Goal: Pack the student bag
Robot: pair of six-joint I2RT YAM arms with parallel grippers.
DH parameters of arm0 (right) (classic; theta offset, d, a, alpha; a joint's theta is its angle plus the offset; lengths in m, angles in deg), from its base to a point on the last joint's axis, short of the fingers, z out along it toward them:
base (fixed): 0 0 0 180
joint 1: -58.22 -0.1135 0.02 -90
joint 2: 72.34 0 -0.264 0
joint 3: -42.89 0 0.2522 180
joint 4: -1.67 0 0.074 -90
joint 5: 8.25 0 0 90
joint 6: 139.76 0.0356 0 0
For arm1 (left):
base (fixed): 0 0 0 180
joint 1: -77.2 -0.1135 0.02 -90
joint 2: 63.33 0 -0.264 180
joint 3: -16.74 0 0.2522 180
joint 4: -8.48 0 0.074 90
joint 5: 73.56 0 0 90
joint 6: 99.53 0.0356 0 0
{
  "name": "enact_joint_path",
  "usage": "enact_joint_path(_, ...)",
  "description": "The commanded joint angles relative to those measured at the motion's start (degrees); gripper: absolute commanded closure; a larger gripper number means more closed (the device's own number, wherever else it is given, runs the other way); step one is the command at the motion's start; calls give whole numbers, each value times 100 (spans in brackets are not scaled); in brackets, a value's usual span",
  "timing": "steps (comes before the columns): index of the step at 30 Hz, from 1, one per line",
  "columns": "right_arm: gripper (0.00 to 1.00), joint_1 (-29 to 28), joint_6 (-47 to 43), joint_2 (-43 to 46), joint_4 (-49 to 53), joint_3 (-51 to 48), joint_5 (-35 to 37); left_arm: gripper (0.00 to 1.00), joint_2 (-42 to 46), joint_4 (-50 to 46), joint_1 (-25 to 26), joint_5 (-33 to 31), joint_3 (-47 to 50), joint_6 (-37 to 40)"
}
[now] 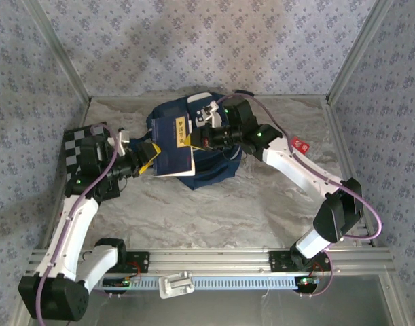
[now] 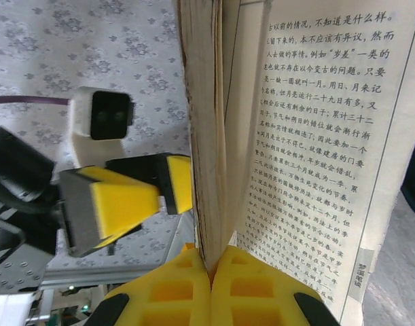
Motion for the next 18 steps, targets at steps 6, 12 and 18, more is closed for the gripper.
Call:
enact_joint_path(6,100,168,205,20,-599,-278,-482,41,-109,1191,668,54,-42,-293)
enact_joint_path(12,100,284,269,-32,-747,-495,-514,71,-133,1335,791,-91,-104,-404)
enact_joint_path(18,86,364,181,20,-568,-605,-441,96,-208,1532,938,-280,-241,-589)
